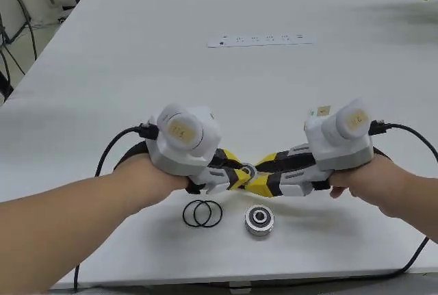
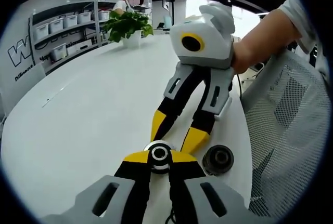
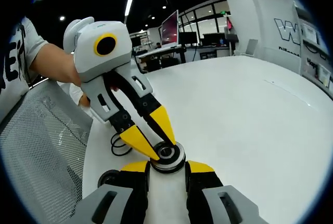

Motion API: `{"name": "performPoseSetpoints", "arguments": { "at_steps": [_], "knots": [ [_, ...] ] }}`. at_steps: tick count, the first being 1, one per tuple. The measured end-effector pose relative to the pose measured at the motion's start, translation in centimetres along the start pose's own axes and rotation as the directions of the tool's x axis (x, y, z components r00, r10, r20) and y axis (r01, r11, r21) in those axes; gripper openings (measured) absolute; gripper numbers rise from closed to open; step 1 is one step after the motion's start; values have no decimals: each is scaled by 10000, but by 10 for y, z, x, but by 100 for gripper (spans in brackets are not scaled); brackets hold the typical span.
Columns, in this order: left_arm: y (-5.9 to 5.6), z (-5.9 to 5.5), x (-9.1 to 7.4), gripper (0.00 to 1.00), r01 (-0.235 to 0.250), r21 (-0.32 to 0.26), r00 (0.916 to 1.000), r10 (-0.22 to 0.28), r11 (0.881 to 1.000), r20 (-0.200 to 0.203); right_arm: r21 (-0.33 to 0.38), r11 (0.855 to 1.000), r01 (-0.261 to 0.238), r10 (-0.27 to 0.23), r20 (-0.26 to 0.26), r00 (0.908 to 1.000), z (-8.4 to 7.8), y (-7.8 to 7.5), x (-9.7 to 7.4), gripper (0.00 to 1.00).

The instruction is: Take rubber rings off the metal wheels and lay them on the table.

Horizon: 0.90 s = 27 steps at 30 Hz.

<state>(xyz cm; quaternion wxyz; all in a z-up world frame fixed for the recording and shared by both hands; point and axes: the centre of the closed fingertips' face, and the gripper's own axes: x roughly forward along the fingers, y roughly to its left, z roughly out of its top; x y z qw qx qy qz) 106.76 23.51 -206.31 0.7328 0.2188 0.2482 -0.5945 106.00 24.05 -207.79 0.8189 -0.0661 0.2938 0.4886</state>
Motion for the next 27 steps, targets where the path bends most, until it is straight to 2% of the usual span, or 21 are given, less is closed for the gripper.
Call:
{"name": "performPoseSetpoints", "arguments": {
  "at_steps": [13,27],
  "knots": [
    [0,0,0,7,-88,-57,9999,88,9999,80,-535,9983,250,-251,-6,9997,-1,0,0,23],
    [-1,0,0,7,-122,-107,9999,123,9999,104,-544,9976,426,-424,51,9991,-1,0,-1,22]
  ]
}}
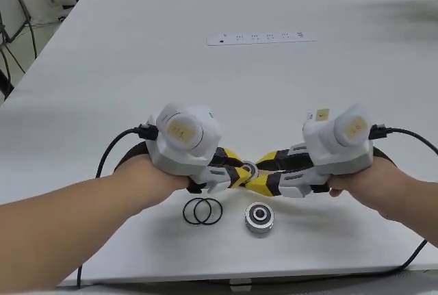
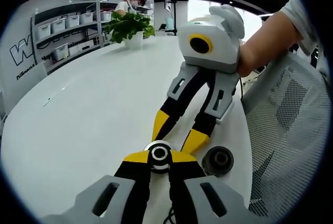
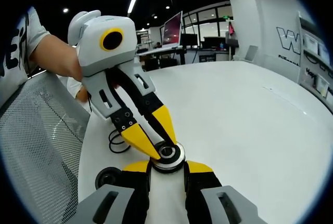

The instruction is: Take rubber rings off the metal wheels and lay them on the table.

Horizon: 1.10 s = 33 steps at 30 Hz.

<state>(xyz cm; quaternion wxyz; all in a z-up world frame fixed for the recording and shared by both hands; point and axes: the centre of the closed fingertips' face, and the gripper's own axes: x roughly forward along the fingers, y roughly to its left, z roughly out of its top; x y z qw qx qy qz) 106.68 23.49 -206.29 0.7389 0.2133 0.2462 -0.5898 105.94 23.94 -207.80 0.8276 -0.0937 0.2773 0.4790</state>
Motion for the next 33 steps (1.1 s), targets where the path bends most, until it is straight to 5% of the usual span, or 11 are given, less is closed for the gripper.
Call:
{"name": "performPoseSetpoints", "arguments": {
  "at_steps": [33],
  "knots": [
    [-2,0,1,7,-1,-47,10000,1,10000,-14,-106,9999,100,-98,148,9998,-2,2,-3,21]
  ]
}}
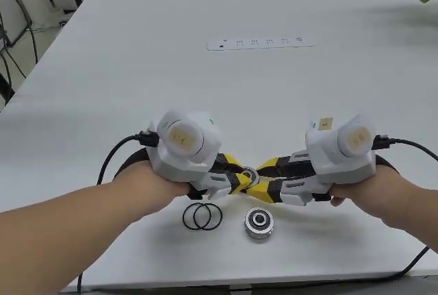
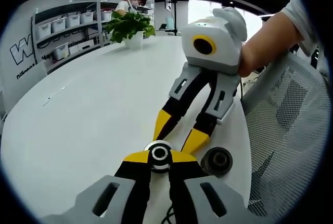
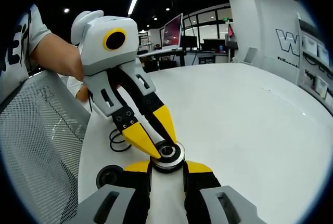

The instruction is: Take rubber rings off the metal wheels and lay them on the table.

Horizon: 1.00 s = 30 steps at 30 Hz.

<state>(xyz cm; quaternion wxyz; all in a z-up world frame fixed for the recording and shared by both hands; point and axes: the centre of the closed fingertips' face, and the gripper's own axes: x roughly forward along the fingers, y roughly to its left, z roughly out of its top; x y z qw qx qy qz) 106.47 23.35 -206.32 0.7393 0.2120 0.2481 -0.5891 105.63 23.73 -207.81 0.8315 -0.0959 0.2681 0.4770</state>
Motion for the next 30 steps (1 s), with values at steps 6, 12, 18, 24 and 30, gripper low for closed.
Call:
{"name": "performPoseSetpoints", "arguments": {
  "at_steps": [6,12,18,24,30],
  "knots": [
    [0,0,0,7,-32,-40,10000,32,10000,37,21,10000,28,-28,-50,10000,-1,0,-1,20],
    [0,0,0,7,-47,-59,10000,47,10000,55,9,10000,14,-14,-104,9999,-1,1,-2,20],
    [-1,0,0,7,-43,-66,10000,43,10000,62,-155,9999,-8,5,-198,9998,-2,1,-2,19],
    [-1,0,0,7,-67,-76,10000,68,9999,61,-470,9989,25,-46,-441,9990,-7,-1,-8,8],
    [-1,0,0,7,-106,-94,9999,106,9999,55,-402,9992,59,-78,-486,9988,-7,-2,-8,5]
  ]
}}
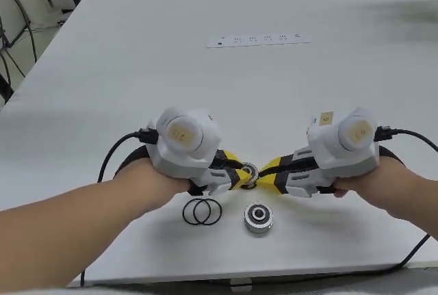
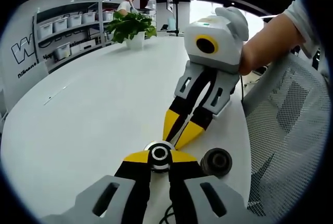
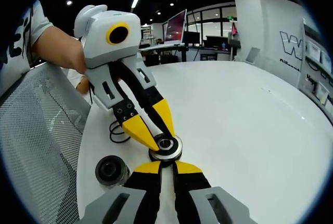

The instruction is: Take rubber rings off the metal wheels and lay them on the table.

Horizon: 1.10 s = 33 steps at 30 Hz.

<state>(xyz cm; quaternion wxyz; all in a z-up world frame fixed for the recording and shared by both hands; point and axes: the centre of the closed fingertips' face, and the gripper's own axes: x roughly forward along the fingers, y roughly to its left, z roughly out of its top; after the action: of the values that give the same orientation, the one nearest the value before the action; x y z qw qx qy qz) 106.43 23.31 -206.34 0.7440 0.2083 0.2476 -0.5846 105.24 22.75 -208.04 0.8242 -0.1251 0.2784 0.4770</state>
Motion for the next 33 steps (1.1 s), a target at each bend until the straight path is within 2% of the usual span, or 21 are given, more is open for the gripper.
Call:
{"name": "performPoseSetpoints", "arguments": {
  "at_steps": [5,15,29,33],
  "knots": [
    [0,0,0,7,-25,-9,10000,25,10000,-2,104,9999,52,-52,-7,10000,0,-1,0,2],
    [0,0,0,7,-53,-16,10000,53,10000,-22,925,9957,84,-93,89,9999,-1,-3,0,0],
    [0,0,0,7,-120,16,9999,120,9999,-51,666,9978,3,0,-44,10000,-1,-3,-2,0],
    [0,0,0,7,-124,-11,9999,124,9999,-37,801,9968,-50,49,17,10000,0,-3,-4,0]
  ]
}}
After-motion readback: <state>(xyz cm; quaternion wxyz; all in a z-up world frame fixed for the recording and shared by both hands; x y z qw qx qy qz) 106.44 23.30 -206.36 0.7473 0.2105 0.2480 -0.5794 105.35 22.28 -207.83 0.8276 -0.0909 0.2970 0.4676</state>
